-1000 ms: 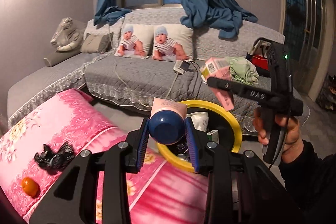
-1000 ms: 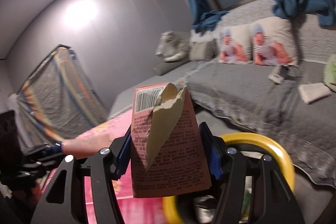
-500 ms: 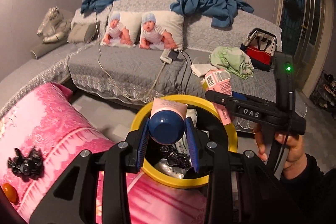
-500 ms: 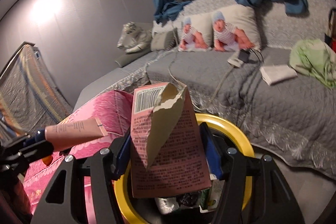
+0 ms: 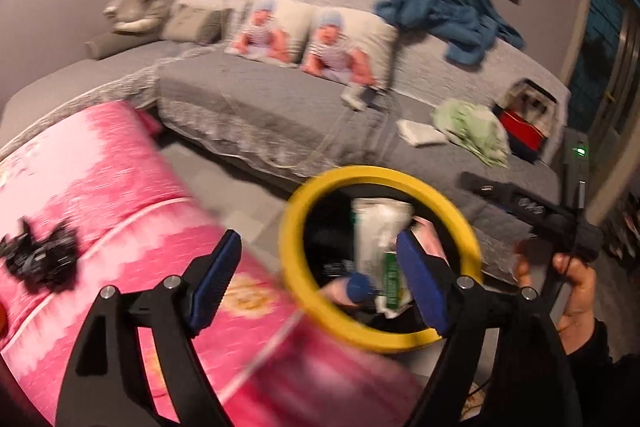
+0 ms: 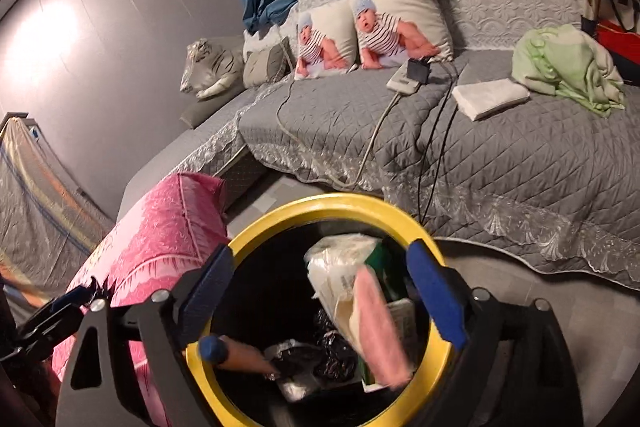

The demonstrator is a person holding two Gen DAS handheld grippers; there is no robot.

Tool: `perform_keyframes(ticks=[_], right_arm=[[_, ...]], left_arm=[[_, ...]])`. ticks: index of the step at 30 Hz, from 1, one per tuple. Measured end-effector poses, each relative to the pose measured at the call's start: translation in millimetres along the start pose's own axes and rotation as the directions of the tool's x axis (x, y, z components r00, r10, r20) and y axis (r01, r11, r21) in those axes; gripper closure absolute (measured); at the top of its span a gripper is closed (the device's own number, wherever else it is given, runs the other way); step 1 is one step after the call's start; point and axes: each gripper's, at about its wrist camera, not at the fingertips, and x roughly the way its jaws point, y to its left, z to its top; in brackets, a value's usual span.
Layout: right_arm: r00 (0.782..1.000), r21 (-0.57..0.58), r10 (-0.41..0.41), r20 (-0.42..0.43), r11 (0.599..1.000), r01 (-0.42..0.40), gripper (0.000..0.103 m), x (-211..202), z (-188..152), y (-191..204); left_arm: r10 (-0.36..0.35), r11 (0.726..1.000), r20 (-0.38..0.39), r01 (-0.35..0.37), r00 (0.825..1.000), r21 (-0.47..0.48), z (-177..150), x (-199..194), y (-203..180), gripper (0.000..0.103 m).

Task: Collect trash
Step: 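Move both grippers back over the remaining trash on the bedspread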

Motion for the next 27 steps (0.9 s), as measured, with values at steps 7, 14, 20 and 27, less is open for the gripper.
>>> perform_keyframes(ticks=[7, 14, 20, 27], right_arm=[[0.990, -0.142, 0.141, 0.005, 0.980, -0.139, 0.017, -1.6, 2.0, 59.8], [0.944, -0.445, 0.317, -0.094, 0.835, -0.325, 0.017, 18.3, -17.0, 188.0], [0.853, -0.629, 0.401, -0.334, 0.579, -0.519, 0.017, 58.7, -59.0, 306.1], [0.800, -0.671, 0.326, -0.504, 0.435, -0.600, 0.017, 116.0, -97.6, 406.4]], left_arm=[[0.291, 0.954, 0.085, -0.283, 0.953, -0.098, -29.2, -81.3, 102.6, 0.022], [0.500, 0.848, 0.040, -0.480, 0.865, -0.225, -66.5, -149.9, 207.6, 0.021], [0.522, 0.824, 0.005, -0.503, 0.853, -0.261, -84.3, -163.6, 265.0, 0.021], [0.497, 0.828, -0.040, -0.488, 0.867, -0.274, -98.0, -153.1, 300.3, 0.021]])
